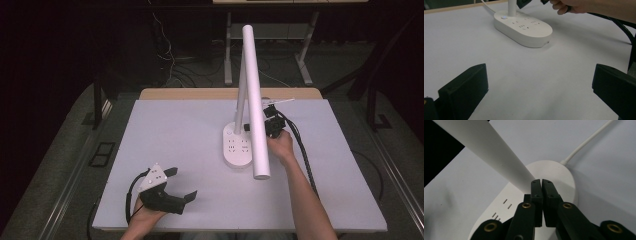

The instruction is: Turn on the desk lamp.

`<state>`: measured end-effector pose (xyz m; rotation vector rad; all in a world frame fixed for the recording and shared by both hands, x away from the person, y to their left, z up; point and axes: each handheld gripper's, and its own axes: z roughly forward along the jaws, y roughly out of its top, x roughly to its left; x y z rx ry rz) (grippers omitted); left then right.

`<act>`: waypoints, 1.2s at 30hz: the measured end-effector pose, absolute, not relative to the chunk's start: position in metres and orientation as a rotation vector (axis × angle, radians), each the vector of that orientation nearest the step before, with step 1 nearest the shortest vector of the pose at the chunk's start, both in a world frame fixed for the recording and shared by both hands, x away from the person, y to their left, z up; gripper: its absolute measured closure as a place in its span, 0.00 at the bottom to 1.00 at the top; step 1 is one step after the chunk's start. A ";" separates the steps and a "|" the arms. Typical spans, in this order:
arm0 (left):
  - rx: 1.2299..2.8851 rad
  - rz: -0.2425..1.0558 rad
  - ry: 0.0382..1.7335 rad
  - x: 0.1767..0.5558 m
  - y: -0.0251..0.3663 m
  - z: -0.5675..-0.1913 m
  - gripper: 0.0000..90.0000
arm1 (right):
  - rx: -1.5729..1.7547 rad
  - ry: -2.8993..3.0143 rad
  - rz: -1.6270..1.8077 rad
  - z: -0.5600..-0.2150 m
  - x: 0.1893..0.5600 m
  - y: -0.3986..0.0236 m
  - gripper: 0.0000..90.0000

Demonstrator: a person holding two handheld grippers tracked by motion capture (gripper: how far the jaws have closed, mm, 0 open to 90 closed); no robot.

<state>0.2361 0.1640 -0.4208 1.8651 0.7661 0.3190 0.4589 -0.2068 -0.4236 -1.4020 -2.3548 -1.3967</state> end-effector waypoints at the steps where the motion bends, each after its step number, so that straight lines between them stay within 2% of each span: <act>1: 1.866 0.319 0.766 0.236 0.164 -0.421 0.00 | -1.396 -2.358 -1.397 -0.425 0.459 -0.207 0.99; 36: 1.881 0.314 0.753 0.236 0.162 -0.421 0.00 | -1.420 -2.288 -1.464 -0.445 0.458 -0.212 1.00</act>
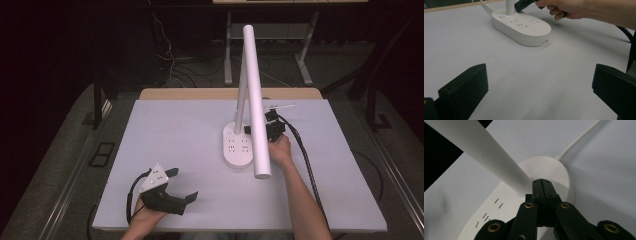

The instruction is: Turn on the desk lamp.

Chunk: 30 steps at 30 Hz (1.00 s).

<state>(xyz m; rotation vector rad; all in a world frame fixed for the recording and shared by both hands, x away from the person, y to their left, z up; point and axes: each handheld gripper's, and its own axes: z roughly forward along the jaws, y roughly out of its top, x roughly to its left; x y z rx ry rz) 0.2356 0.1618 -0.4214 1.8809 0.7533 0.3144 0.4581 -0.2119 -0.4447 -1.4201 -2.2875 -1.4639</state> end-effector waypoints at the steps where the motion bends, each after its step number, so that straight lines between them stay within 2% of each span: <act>1: 1.881 0.314 0.753 0.236 0.162 -0.421 0.00 | -1.422 -2.289 -1.464 -0.445 0.458 -0.212 1.00; 19: 1.880 0.312 0.754 0.236 0.163 -0.421 0.00 | -1.428 -2.319 -1.444 -0.438 0.456 -0.215 1.00; 30: 1.889 0.314 0.745 0.236 0.161 -0.421 0.00 | -1.421 -2.364 -1.453 -0.414 0.445 -0.224 1.00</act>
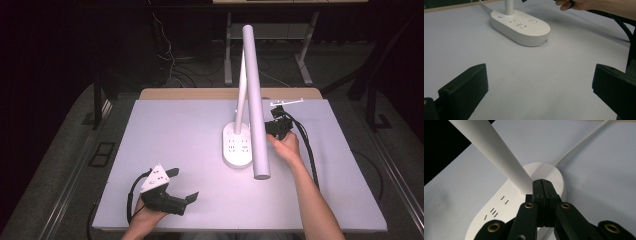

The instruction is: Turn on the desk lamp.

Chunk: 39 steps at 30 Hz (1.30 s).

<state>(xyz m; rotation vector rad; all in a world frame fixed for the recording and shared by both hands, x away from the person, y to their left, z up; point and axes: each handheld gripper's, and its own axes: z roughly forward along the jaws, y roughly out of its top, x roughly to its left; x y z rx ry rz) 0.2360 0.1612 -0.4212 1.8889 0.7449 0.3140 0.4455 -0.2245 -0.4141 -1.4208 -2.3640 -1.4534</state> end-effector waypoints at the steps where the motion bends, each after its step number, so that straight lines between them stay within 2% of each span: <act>1: 1.888 0.313 0.746 0.236 0.161 -0.421 0.00 | -1.421 -2.364 -1.453 -0.414 0.445 -0.224 1.00; 16: 1.887 0.309 0.740 0.236 0.159 -0.421 0.00 | -1.366 -2.463 -1.468 -0.385 0.423 -0.241 0.99; 17: 1.886 0.310 0.740 0.236 0.159 -0.421 0.00 | -1.357 -2.470 -1.473 -0.381 0.417 -0.243 0.92; 18: 1.887 0.310 0.740 0.236 0.158 -0.421 0.00 | -1.357 -2.470 -1.473 -0.381 0.417 -0.243 0.92; 19: 1.887 0.310 0.740 0.236 0.158 -0.421 0.00 | -1.366 -2.478 -1.482 -0.378 0.411 -0.244 0.83; 22: 1.887 0.310 0.741 0.236 0.158 -0.421 0.00 | -1.389 -2.501 -1.501 -0.373 0.401 -0.246 0.72; 23: 1.887 0.310 0.741 0.236 0.158 -0.421 0.00 | -1.389 -2.501 -1.501 -0.373 0.401 -0.246 0.72; 24: 1.887 0.310 0.741 0.236 0.158 -0.421 0.00 | -1.401 -2.493 -1.509 -0.371 0.396 -0.248 0.63; 27: 1.886 0.310 0.741 0.236 0.158 -0.421 0.00 | -1.430 -2.488 -1.526 -0.367 0.387 -0.253 0.50; 28: 1.887 0.310 0.740 0.236 0.158 -0.421 0.00 | -1.432 -2.488 -1.530 -0.367 0.384 -0.254 0.50; 29: 1.886 0.310 0.740 0.236 0.158 -0.421 0.00 | -1.444 -2.486 -1.535 -0.366 0.381 -0.255 0.39; 30: 1.886 0.309 0.741 0.236 0.158 -0.421 0.00 | -1.444 -2.486 -1.535 -0.366 0.381 -0.255 0.39; 31: 1.886 0.308 0.741 0.236 0.158 -0.421 0.00 | -1.443 -2.488 -1.531 -0.366 0.378 -0.256 0.32; 33: 1.887 0.309 0.740 0.236 0.158 -0.421 0.00 | -1.445 -2.504 -1.527 -0.366 0.368 -0.259 0.12; 35: 1.887 0.309 0.739 0.236 0.158 -0.421 0.00 | -1.443 -2.507 -1.526 -0.366 0.364 -0.260 0.11; 36: 1.887 0.309 0.739 0.236 0.158 -0.421 0.00 | -1.438 -2.509 -1.526 -0.366 0.362 -0.260 0.03; 37: 1.886 0.309 0.740 0.236 0.158 -0.421 0.00 | -1.440 -2.517 -1.513 -0.366 0.359 -0.261 0.00; 39: 1.886 0.310 0.741 0.236 0.158 -0.421 0.00 | -1.421 -2.530 -1.513 -0.367 0.351 -0.263 0.00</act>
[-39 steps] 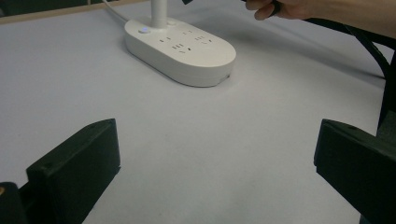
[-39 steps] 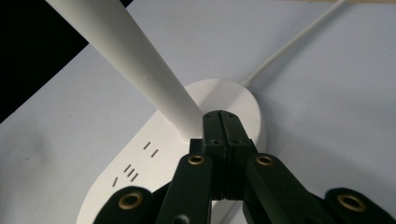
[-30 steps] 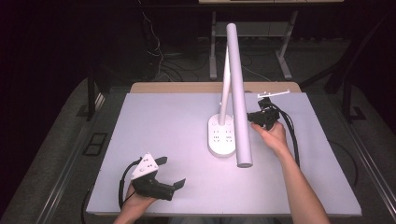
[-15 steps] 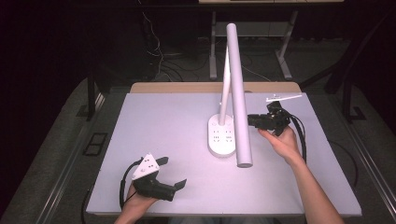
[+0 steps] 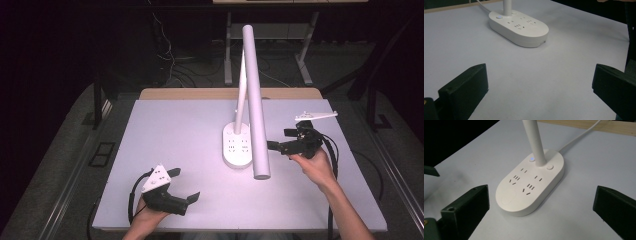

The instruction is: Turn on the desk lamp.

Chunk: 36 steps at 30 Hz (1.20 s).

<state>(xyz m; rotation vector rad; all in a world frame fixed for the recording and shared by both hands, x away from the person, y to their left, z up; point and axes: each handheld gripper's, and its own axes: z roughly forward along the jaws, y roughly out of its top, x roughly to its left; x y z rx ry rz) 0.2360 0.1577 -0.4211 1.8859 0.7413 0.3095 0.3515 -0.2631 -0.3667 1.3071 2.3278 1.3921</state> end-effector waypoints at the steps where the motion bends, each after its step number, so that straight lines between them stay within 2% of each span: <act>1: 1.886 0.310 0.742 0.236 0.158 -0.421 0.00 | 1.313 2.329 1.397 -0.367 0.348 -0.264 0.00; 36: 1.888 0.308 0.747 0.236 0.159 -0.421 0.00 | 1.321 2.294 1.418 -0.408 0.247 -0.290 0.00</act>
